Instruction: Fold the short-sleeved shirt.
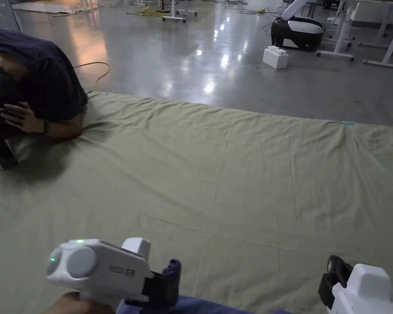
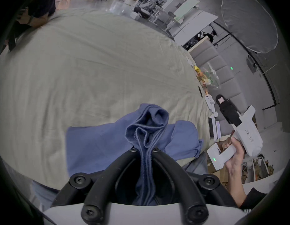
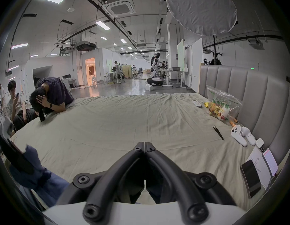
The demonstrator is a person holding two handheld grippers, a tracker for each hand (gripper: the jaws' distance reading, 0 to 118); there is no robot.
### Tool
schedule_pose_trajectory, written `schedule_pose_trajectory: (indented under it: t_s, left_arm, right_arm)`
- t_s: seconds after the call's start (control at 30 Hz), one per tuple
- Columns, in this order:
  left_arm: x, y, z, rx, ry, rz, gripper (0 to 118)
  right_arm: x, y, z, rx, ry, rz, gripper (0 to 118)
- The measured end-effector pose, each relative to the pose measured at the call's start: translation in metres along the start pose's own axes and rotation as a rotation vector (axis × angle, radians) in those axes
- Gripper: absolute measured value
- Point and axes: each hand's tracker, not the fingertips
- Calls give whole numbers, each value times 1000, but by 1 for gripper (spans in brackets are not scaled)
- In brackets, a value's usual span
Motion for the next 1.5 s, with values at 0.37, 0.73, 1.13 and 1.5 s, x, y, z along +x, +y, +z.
schedule_pose_trajectory:
  t_s: [0.37,0.73,1.13,1.5]
  left_arm:
    - [29,-19,-109,-97,73,-8,8]
    - [32,-30,-115,-68,66,13,42]
    - [17,-43,-58,73,21,-42,62]
    - [47,-86,-113,-75,2,-96,20]
  right_arm:
    - [7,-6,6,-21,-21,-8,0]
    - [8,-13,10,-42,-28,-4,0]
    - [15,-17,9,-54,-28,-20,0]
    - [16,-22,10,-63,-30,-22,0]
